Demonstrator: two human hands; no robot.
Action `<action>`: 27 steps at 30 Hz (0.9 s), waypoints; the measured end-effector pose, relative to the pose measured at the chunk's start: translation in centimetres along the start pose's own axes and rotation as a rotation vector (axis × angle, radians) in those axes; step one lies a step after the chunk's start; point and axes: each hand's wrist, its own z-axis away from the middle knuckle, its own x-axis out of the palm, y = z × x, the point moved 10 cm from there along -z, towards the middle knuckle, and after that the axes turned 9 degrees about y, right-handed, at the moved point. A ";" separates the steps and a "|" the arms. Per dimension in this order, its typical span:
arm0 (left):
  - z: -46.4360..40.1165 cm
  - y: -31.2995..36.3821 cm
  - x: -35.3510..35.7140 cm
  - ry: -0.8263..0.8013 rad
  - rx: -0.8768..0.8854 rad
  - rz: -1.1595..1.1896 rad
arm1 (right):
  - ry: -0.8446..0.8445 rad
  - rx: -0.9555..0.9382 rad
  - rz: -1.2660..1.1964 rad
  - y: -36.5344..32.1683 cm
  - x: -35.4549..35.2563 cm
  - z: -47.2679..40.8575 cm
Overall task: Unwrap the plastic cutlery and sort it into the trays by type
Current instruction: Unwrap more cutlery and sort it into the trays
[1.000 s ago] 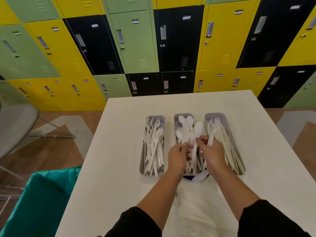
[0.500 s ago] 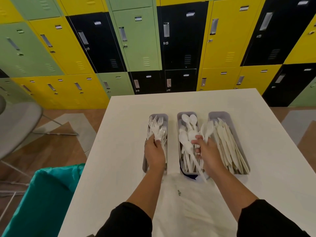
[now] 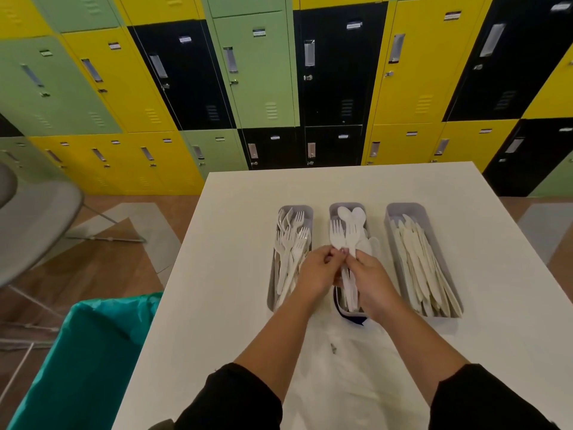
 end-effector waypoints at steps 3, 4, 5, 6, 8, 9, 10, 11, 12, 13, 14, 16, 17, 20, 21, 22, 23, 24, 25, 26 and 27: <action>0.2 -0.1 -0.1 0.010 -0.040 0.059 | -0.021 0.025 0.067 0.5 0.2 0.2; 0.2 -0.2 -0.1 -0.012 -0.052 0.045 | -0.040 0.026 0.131 0.9 0.3 0.2; 0.2 -0.5 0.1 -0.041 -0.072 0.023 | -0.065 0.028 0.199 1.2 0.3 0.2; 0.1 -0.8 0.2 -0.066 -0.094 -0.007 | -0.085 0.041 0.248 1.6 0.3 0.2; 0.0 -1.6 0.0 -0.061 -0.131 -0.080 | -0.116 0.088 0.282 2.4 0.4 0.4; -0.2 -1.8 -0.2 -0.029 -0.142 -0.105 | -0.135 0.109 0.285 2.6 0.5 0.6; -0.3 -2.0 -0.4 0.011 -0.149 -0.120 | -0.159 0.124 0.290 2.8 0.7 0.8; -0.5 -1.9 -0.8 0.058 -0.148 -0.117 | -0.189 0.126 0.311 2.9 0.9 0.9; -0.7 -1.6 -1.3 0.107 -0.143 -0.105 | -0.220 0.123 0.341 3.0 1.2 1.1; -0.9 -1.2 -2.0 0.158 -0.136 -0.092 | -0.239 0.119 0.375 3.0 1.2 1.2; -1.2 -0.8 -2.9 0.213 -0.125 -0.084 | -0.249 0.114 0.402 2.9 1.1 1.2; -2.2 -0.5 -4.9 0.299 -0.098 -0.130 | -0.225 0.101 0.440 2.7 0.6 0.9; -2.8 -0.4 -5.7 0.326 -0.084 -0.182 | -0.208 0.097 0.450 2.6 0.3 0.8; -4.3 -0.7 -7.2 0.357 -0.046 -0.398 | -0.188 0.094 0.448 2.6 -0.1 0.4; -4.5 -0.8 -7.5 0.355 -0.038 -0.479 | -0.184 0.095 0.450 2.8 -0.1 0.3; -4.7 -0.9 -7.5 0.349 -0.032 -0.543 | -0.182 0.094 0.448 2.8 -0.1 0.3; -4.8 -0.9 -7.4 0.340 -0.025 -0.583 | -0.178 0.093 0.450 2.9 -0.2 0.1; -4.8 -0.9 -7.3 0.330 -0.018 -0.604 | -0.174 0.092 0.446 2.8 -0.2 0.1; -4.7 -1.0 -7.2 0.323 -0.018 -0.614 | -0.167 0.090 0.444 2.9 -0.2 -0.1; -4.6 -1.1 -7.0 0.320 -0.017 -0.614 | -0.159 0.088 0.439 2.8 -0.3 -0.2; -4.3 -1.0 -6.8 0.324 -0.002 -0.601 | -0.151 0.086 0.437 2.7 -0.4 -0.2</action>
